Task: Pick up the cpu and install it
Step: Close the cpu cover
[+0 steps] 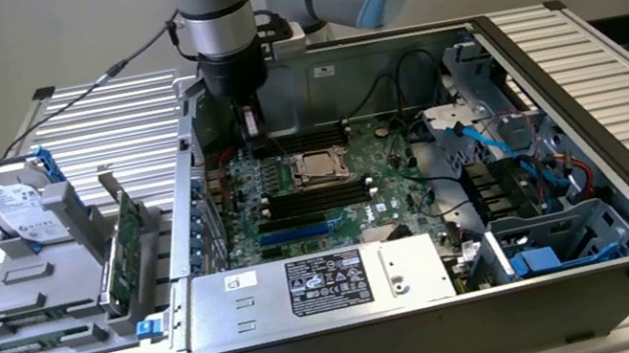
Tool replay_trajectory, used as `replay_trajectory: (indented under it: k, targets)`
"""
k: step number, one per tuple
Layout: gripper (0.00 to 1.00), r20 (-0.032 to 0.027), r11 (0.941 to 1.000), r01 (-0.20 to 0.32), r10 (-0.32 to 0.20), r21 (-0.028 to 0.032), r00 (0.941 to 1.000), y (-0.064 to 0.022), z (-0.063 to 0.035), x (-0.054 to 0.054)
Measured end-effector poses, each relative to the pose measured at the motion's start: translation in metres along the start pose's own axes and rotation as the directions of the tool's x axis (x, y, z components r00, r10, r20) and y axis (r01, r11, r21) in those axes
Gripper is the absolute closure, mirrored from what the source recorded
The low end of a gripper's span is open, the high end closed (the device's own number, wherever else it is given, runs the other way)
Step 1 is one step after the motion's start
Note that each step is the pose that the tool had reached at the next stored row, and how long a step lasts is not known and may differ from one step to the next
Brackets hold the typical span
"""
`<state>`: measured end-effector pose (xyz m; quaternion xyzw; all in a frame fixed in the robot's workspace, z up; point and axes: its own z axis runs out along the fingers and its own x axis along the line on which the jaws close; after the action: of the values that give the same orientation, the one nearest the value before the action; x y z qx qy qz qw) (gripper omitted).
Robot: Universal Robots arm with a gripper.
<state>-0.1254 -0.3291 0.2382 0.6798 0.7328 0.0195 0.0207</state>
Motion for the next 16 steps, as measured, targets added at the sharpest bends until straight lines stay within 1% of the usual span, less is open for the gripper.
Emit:
replay_trajectory:
  k: [2, 4, 8, 9, 11, 16]
  targets:
    - [0.89, -0.0019, 1.0000, 0.000, 0.000, -0.0004, 1.0000, -0.0001, -0.0020, 0.0000]
    - [0.89, -0.0055, 1.0000, 0.000, 0.000, -0.0012, 1.0000, -0.0004, -0.0025, 0.0001]
    - [0.89, -0.0185, 1.0000, -0.001, 0.001, -0.0024, 0.9998, -0.0005, -0.0026, 0.0001]
    - [0.89, -0.0233, 1.0000, -0.001, 0.001, -0.0030, 0.9997, -0.0005, -0.0026, 0.0001]
    - [0.89, -0.0361, 1.0000, -0.002, 0.002, -0.0042, 0.9993, -0.0006, -0.0026, 0.0001]
    - [0.89, -0.0765, 1.0000, -0.005, 0.004, -0.0075, 0.9971, -0.0005, -0.0026, 0.0001]
